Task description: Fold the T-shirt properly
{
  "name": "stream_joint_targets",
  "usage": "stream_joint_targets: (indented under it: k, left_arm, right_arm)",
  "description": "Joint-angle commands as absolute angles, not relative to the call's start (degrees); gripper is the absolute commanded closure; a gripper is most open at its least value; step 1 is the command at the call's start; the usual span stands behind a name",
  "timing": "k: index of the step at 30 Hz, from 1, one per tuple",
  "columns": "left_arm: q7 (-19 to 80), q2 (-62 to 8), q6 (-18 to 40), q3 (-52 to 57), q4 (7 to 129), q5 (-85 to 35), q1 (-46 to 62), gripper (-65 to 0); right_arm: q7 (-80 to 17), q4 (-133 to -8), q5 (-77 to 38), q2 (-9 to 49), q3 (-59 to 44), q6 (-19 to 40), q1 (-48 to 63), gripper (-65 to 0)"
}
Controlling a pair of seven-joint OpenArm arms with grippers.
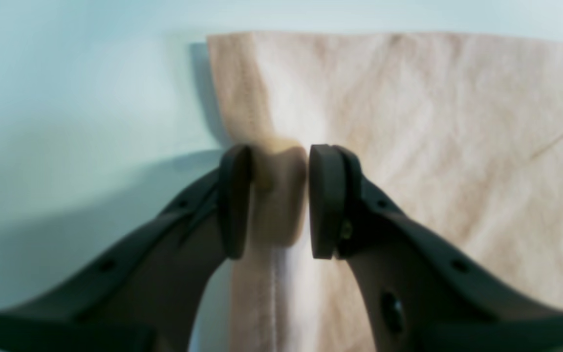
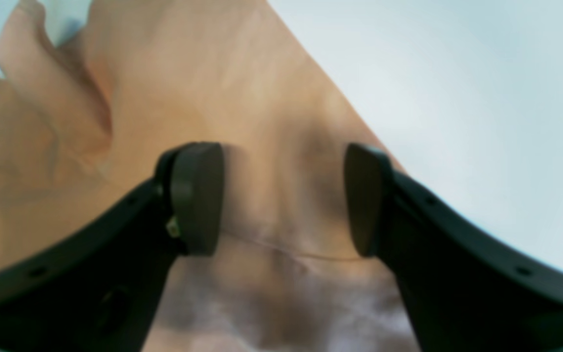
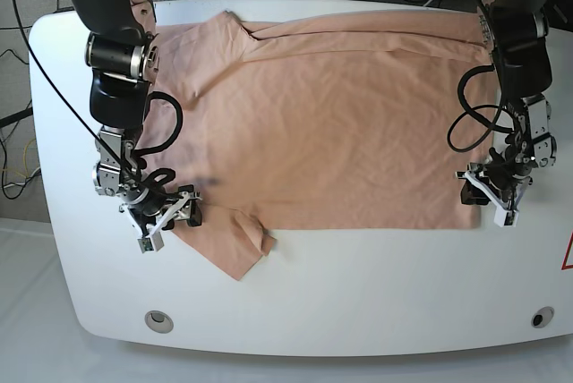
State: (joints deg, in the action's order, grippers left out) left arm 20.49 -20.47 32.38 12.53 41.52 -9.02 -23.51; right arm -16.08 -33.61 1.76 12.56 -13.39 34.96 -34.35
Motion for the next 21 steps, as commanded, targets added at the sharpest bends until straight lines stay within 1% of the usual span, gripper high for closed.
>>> stream_joint_targets:
  k: [1,11,17,21]
  left_arm:
    - [19.32,-21.39,32.45,12.69,42.73,-9.76,-24.95,-15.2]
    - [19.42,-21.43,32.42,12.57,43.05,-9.69,-25.16,-11.2]
    - [19.46,-21.27,32.46,12.60,43.17,-9.63,-25.13,-11.4]
    - [19.84,-21.05,32.28,12.75,43.31,-9.53,-24.56,-12.6]
  right_arm:
    - [-14.08,-34.39,1.41,13.43,-13.32,35.37,-36.37,-37.7]
    - [-12.64,-32.11,1.24,15.05,-13.41,35.10,-36.84,-38.1]
    - [-11.86,-31.37,1.34,15.42,-13.46,35.12,-36.97,-38.1]
    - [-10.83,-31.18,1.76,15.53,-13.81,34.71,-37.24,-38.0]
